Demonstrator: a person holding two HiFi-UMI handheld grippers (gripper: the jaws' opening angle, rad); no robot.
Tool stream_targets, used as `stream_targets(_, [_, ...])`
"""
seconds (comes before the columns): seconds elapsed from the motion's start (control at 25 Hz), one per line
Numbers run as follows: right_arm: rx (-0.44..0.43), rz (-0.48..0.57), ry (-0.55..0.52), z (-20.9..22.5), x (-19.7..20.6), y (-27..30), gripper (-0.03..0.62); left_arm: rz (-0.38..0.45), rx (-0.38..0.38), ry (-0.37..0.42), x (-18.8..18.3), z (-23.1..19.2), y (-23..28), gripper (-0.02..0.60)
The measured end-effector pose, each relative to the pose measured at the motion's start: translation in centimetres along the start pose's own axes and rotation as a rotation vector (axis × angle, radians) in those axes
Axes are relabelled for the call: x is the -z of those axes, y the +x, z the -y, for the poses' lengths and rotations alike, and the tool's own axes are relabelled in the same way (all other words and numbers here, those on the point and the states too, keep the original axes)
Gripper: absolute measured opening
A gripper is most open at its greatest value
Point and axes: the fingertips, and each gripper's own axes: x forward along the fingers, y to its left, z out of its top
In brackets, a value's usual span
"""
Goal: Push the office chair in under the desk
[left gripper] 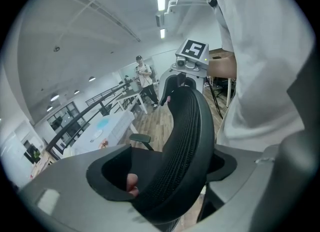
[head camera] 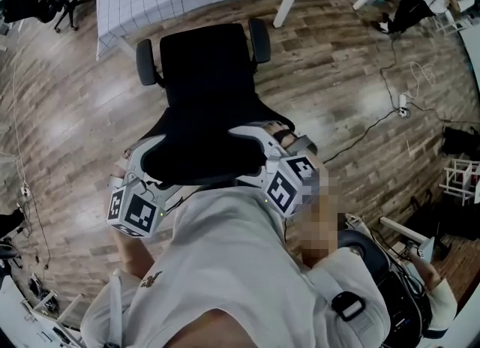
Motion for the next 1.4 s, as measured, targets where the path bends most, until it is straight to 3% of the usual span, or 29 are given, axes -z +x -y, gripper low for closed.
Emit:
stream_targets(0.8, [-0.069, 0.037, -0.033, 2.7, 1.1, -0.3, 0.365, -0.004, -0.007, -0.053, -0.8, -2.2, 1.7, 0.42])
stream_targets(1.4, [-0.051, 0.03, -0.003, 5.3, 0.2, 1.6, 0.364, 0.02, 0.018, -0.048, 0.4, -5.4, 1.5, 0.433])
